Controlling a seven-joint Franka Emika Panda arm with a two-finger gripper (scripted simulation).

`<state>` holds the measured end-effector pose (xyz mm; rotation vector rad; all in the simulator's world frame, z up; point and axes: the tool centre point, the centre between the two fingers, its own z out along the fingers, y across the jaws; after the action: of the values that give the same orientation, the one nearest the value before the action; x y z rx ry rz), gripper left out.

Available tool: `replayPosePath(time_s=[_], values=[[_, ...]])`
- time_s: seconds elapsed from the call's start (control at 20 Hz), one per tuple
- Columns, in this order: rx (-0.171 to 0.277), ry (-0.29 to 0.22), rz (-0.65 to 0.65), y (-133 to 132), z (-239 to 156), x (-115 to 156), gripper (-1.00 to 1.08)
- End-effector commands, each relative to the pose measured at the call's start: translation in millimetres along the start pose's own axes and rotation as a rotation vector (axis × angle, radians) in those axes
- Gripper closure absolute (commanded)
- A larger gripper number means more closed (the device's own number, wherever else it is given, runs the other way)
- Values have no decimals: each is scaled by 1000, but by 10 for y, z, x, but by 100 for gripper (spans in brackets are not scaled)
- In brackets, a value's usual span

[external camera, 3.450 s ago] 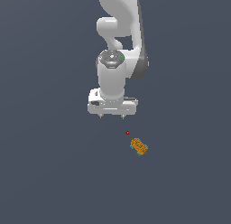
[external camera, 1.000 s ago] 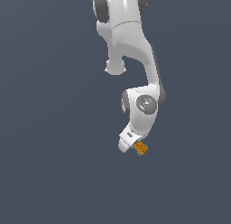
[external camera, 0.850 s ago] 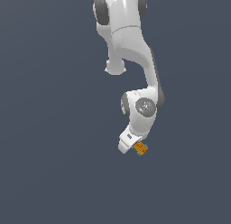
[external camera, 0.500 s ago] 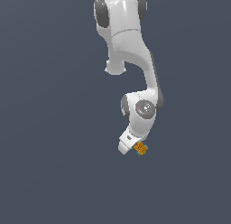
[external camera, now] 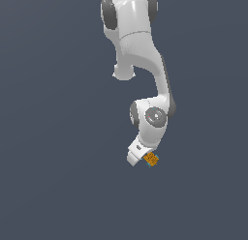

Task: Pick up the object and move it to a goal position.

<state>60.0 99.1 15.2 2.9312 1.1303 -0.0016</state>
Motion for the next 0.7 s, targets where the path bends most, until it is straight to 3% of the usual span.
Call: replayPosePath(time_s=[0.0, 0.65], values=[[0, 0, 0, 2, -9, -3, 108], [-1, 0, 0, 15, -588, -140, 108]])
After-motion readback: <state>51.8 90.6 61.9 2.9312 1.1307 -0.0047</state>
